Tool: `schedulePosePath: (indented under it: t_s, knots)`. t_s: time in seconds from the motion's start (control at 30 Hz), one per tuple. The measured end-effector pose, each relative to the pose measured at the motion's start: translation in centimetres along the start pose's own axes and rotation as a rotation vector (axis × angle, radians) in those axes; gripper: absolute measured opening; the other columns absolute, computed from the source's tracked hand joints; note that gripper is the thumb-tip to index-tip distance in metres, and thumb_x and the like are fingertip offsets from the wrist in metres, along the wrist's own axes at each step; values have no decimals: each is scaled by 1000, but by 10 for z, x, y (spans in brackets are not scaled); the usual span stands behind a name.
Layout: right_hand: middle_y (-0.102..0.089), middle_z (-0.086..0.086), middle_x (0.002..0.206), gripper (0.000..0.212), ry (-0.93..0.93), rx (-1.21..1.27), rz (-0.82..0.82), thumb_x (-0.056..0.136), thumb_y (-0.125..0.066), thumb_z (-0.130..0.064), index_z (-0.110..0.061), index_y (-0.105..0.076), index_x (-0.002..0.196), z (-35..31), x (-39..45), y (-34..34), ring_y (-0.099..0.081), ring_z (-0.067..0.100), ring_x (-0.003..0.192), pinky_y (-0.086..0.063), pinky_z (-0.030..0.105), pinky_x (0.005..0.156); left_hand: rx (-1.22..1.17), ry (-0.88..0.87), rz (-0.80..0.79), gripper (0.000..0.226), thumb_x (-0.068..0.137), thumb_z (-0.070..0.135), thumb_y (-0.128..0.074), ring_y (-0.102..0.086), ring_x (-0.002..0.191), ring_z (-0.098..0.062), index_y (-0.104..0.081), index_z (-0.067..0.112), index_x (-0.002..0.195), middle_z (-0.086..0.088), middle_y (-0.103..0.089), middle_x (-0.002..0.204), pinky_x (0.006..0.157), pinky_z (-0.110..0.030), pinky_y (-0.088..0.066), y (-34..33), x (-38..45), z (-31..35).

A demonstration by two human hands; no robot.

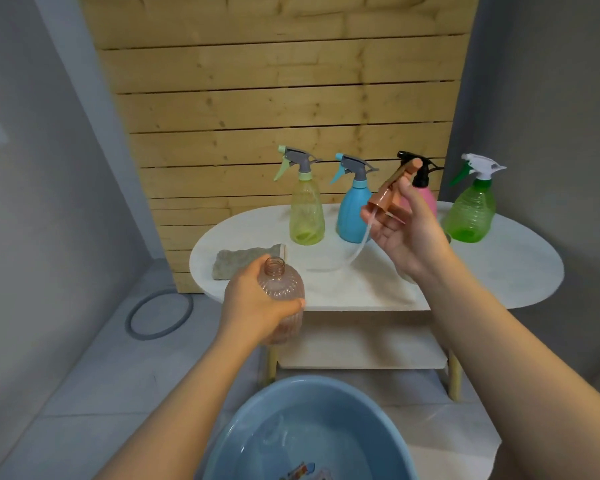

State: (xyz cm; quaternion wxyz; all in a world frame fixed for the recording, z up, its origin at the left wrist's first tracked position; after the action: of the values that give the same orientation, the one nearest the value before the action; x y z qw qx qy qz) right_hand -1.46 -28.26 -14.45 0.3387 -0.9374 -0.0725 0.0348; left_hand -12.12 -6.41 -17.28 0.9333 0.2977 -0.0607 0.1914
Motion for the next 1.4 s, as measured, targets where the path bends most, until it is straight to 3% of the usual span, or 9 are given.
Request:
schedulePosePath:
  t_s: [0.17, 0.3, 0.53, 0.7, 0.83, 1.03, 1.13, 1.23, 1.4]
  knots:
    - [-57, 14, 102, 45, -45, 349, 131, 86, -62, -44, -2, -55, 100, -3, -3, 11, -64, 27, 96, -57, 26, 71, -22, -35, 26, 69, 62, 18, -85, -49, 94, -6, -54, 21, 123, 13, -53, 102, 78, -13, -31, -12, 17, 11]
    - [-53, 13, 115, 45, -62, 444, 152, 83, -68, -40, -5, -55, 107, -8, 2, 10, -62, 31, 101, -59, 35, 75, -20, -8, 46, 68, 60, 20, -85, -54, 98, -13, -55, 19, 121, 6, -58, 107, 81, -19, -36, -28, 34, 6]
    - [-53, 17, 126, 62, -84, 319, 206, 79, -71, -42, -3, -54, 125, -5, 14, 13, -63, 31, 101, -59, 31, 68, -49, 5, 70, 53, 62, 19, -83, -57, 95, -17, -55, 19, 107, 5, -59, 99, 78, -22, -38, -50, 51, 4]
    - [-53, 11, 95, 32, -66, 249, 206, 84, -67, -39, -10, -57, 92, -6, 21, 11, -60, 28, 100, -58, 34, 75, -79, -27, 77, 61, 64, 21, -85, -48, 92, -8, -55, 16, 118, 10, -52, 99, 78, -19, -33, -59, 56, 13]
    - [-47, 4, 71, 27, -3, 195, 206, 88, -63, -35, -11, -59, 79, -10, 23, 7, -55, 19, 84, -54, 39, 88, -73, -36, 48, 78, 64, 34, -85, -47, 112, -12, -46, 19, 131, 4, -52, 122, 87, -21, -32, -69, 60, 7]
    - [-50, 9, 89, 27, 3, 116, 132, 86, -65, -34, -9, -61, 77, 3, 28, -8, -57, 24, 88, -55, 38, 86, -138, -107, 76, 72, 77, 41, -73, -39, 115, -2, -41, 20, 139, 15, -41, 120, 97, -21, -31, -65, 60, 13]
    - [-52, 12, 101, 24, -18, 66, 72, 87, -64, -34, -10, -61, 91, 13, 32, -17, -62, 27, 91, -58, 31, 78, -195, -146, 84, 55, 83, 37, -68, -46, 116, -6, -49, 22, 133, 10, -52, 123, 99, -23, -36, -63, 60, 15]
    - [-56, 9, 109, 40, -25, -99, 39, 86, -65, -36, -10, -57, 115, 23, 33, -24, -64, 22, 91, -57, 28, 78, -243, -105, 52, 45, 88, 39, -60, -47, 117, -4, -51, 28, 131, 9, -54, 127, 95, -19, -33, -62, 60, 11]
    - [-63, -4, 111, 50, 21, -450, 49, 81, -69, -40, -22, -52, 124, 39, 30, -31, -61, 15, 99, -49, 25, 79, -255, -79, -7, 44, 93, 34, -55, -42, 119, 2, -45, 31, 136, 15, -49, 130, 98, -18, -32, -62, 58, 7]
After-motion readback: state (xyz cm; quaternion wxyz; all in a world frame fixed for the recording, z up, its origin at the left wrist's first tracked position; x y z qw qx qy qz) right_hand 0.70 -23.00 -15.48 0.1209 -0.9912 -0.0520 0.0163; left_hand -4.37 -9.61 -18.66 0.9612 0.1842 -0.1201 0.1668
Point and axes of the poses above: each hand's wrist, its own x-axis towards the middle knuckle, its own y-axis out of the back of the hand, z = x × y, the point moved 9 cm from there along x, towards the middle knuckle
